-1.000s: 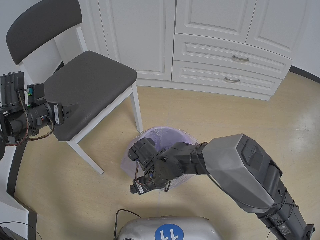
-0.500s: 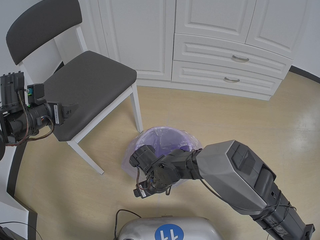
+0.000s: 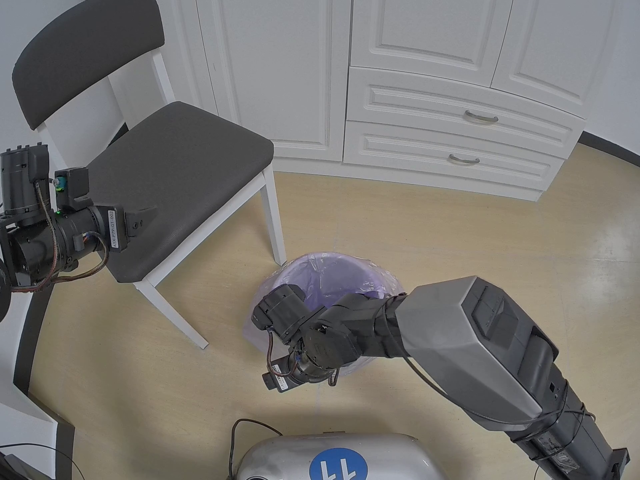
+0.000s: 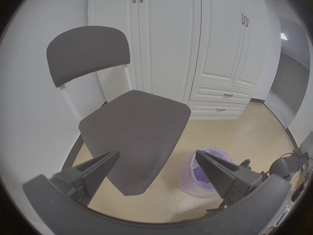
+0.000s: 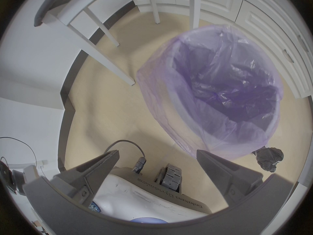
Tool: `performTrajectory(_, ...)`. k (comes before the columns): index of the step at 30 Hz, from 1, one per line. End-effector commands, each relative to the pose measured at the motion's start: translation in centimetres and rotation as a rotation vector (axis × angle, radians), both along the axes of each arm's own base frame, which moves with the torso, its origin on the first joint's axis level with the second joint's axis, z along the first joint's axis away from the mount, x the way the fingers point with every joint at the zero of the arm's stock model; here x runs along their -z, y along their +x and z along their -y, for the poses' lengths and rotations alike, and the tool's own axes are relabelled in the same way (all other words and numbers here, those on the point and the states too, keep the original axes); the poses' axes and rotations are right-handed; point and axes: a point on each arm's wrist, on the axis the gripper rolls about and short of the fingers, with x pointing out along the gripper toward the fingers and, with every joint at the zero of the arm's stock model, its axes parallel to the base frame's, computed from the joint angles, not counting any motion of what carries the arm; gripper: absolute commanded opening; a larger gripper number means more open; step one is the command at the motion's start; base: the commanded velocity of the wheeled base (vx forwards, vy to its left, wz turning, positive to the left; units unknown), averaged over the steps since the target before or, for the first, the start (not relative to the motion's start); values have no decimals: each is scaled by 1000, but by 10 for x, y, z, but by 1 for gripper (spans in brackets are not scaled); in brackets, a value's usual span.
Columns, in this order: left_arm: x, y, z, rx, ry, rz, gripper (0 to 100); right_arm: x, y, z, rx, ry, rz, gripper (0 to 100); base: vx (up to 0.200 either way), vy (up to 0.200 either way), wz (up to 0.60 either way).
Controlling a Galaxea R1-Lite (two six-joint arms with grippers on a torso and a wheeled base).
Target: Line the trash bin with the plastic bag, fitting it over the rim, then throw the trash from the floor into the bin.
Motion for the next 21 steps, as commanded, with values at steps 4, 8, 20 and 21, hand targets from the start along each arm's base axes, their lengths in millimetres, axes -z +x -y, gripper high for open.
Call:
performTrajectory(4, 0, 0, 0, 0, 0, 1, 100, -38, 8, 8, 29, 66, 74, 100, 0, 0, 0)
performTrajectory(8, 0, 0, 0, 0, 0, -1, 100, -28, 21, 4, 53, 120, 140, 100, 0, 0, 0)
performTrajectory(20, 1, 0, 0, 0, 0, -2, 100, -2, 20, -3, 42, 108, 129, 100, 0, 0, 0)
performTrajectory(21, 1, 0, 0, 0, 2, -2, 100, -2, 19, -4, 39, 108, 129, 100, 0, 0, 0)
